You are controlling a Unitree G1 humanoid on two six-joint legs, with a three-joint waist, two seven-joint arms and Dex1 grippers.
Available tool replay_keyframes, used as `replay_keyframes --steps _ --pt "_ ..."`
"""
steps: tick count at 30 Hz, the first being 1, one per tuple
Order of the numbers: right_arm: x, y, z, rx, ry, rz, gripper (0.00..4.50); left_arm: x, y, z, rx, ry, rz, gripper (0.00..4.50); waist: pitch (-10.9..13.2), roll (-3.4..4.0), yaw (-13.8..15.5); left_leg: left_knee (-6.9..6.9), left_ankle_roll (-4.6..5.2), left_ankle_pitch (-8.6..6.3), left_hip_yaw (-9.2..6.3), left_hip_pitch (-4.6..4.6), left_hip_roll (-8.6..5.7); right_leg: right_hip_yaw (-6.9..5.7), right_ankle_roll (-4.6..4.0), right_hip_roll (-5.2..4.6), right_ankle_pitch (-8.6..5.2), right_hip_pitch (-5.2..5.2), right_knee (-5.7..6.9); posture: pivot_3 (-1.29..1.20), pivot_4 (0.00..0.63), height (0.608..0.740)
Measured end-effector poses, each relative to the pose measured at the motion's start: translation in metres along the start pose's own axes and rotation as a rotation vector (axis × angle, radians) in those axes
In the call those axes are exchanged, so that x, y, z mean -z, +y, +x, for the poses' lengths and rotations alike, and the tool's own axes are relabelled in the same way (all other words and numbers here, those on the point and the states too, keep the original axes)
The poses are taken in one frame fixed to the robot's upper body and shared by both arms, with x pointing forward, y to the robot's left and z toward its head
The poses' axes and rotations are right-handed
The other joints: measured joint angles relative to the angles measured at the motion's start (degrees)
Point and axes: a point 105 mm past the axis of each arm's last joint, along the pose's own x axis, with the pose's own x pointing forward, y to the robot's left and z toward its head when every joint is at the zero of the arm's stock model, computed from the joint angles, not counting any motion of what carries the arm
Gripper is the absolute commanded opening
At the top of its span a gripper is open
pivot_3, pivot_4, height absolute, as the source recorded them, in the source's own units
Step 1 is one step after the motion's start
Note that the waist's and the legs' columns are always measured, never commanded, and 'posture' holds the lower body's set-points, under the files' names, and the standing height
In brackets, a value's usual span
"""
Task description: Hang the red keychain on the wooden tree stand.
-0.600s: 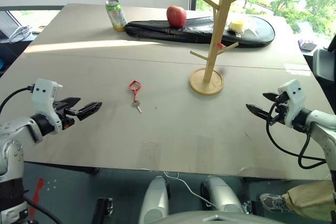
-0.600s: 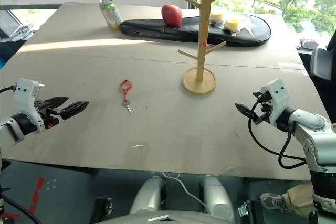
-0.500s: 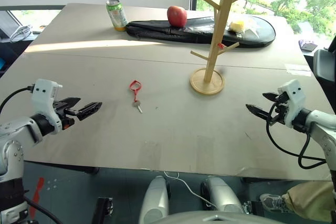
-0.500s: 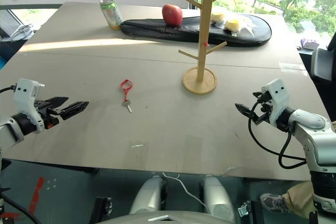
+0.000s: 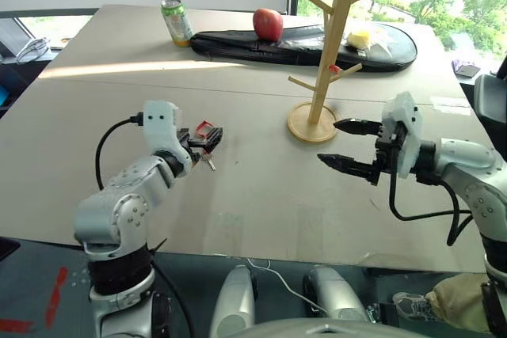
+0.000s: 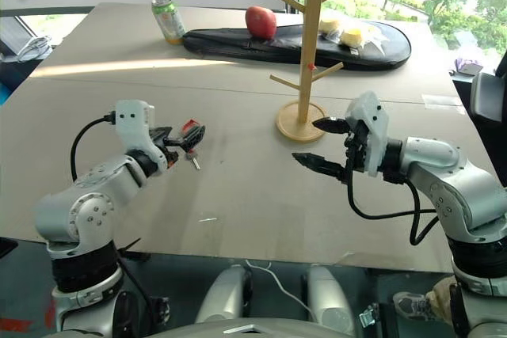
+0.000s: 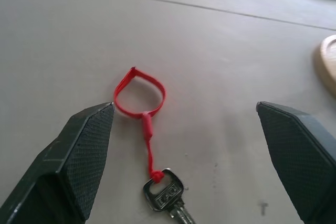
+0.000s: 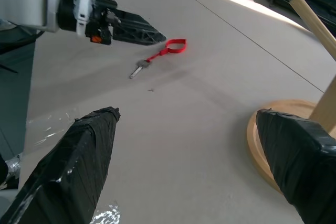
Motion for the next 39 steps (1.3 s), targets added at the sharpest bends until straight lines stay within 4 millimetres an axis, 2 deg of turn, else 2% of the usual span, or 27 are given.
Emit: replay_keyframes --steps 5,9,16,21,27,28,29,33,36,38,39 --pt "-0.006 0.007 0.003 -0.064 -0.01 0.034 4.5 0.013 0.005 -0.001 -0.063 0.048 0.015 4.46 0.0 0.0 0.1 0.0 0.0 0.0 -0.01 -0.01 0.0 -0.01 0.0 0.0 0.0 0.0 0.0 0.0 0.15 0.74" --pt "-0.009 0.009 0.003 -0.086 -0.011 0.032 4.5 0.013 0.003 0.001 -0.062 0.037 0.013 4.46 0.0 0.0 0.1 0.01 0.0 0.0 -0.01 0.0 -0.01 -0.02 0.0 0.0 0.0 0.0 0.0 0.0 0.15 0.74" --pt "-0.006 0.008 0.002 -0.091 0.011 0.031 4.5 0.026 0.002 0.016 -0.062 0.056 0.011 4.46 0.0 -0.01 0.2 0.02 0.0 0.0 -0.01 -0.01 -0.02 -0.02 0.0 -0.01 0.0 0.0 0.0 0.0 0.15 0.74" --pt "0.003 0.003 -0.002 -0.058 0.044 0.02 4.5 0.027 -0.007 0.023 -0.044 0.032 0.019 4.46 0.0 0.01 0.4 0.02 0.0 0.0 -0.01 0.01 -0.05 -0.02 0.0 -0.03 0.0 0.03 -0.01 0.0 0.15 0.74" --pt "0.003 0.003 -0.002 -0.052 0.044 0.018 4.5 0.024 -0.006 0.03 -0.048 0.024 0.025 4.46 0.0 0.01 0.6 0.03 0.0 0.0 -0.01 0.02 -0.05 -0.02 0.0 -0.04 0.0 0.05 -0.01 0.0 0.15 0.74" --pt "0.003 0.002 -0.002 -0.049 0.044 0.018 4.5 0.024 -0.006 0.031 -0.048 0.024 0.026 3.94 0.0 0.01 0.7 0.03 0.0 0.0 -0.01 0.02 -0.05 -0.03 0.0 -0.03 0.0 0.05 -0.01 0.0 0.15 0.74" --pt "0.003 0.002 -0.002 -0.047 0.044 0.018 4.5 0.024 -0.005 0.032 -0.053 0.025 0.027 3.79 0.0 0.01 0.7 0.03 0.0 0.0 -0.02 0.03 -0.05 -0.03 0.0 -0.03 0.0 0.05 0.0 0.0 0.15 0.74" --pt "0.003 0.002 -0.002 -0.042 0.044 0.019 4.5 0.025 -0.002 0.032 -0.069 0.03 0.031 1.84 0.0 0.02 1.2 0.03 0.0 0.0 -0.02 0.02 -0.05 -0.03 0.0 -0.04 0.0 0.06 -0.03 0.0 0.15 0.74" --pt "0.003 0.001 -0.002 -0.037 0.044 0.019 4.5 0.026 -0.002 0.031 -0.068 0.038 0.033 0.59 0.0 0.02 1.5 0.03 0.0 0.0 -0.02 0.0 -0.07 -0.04 0.0 -0.07 -0.01 0.06 -0.06 0.0 0.15 0.74" --pt "0.003 0.001 -0.002 -0.035 0.043 0.02 4.5 0.027 -0.003 0.029 -0.067 0.047 0.033 0.03 0.0 0.02 1.5 0.03 0.0 0.0 -0.02 0.01 -0.07 -0.04 0.0 -0.07 0.0 0.06 -0.05 0.0 0.15 0.74" --pt "0.003 0.001 -0.002 -0.035 0.043 0.021 4.5 0.026 -0.002 0.029 -0.068 0.046 0.032 0.03 0.0 0.02 1.5 0.03 0.01 0.0 -0.02 0.01 -0.07 -0.04 0.0 -0.06 -0.01 0.06 -0.05 0.0 0.15 0.74"
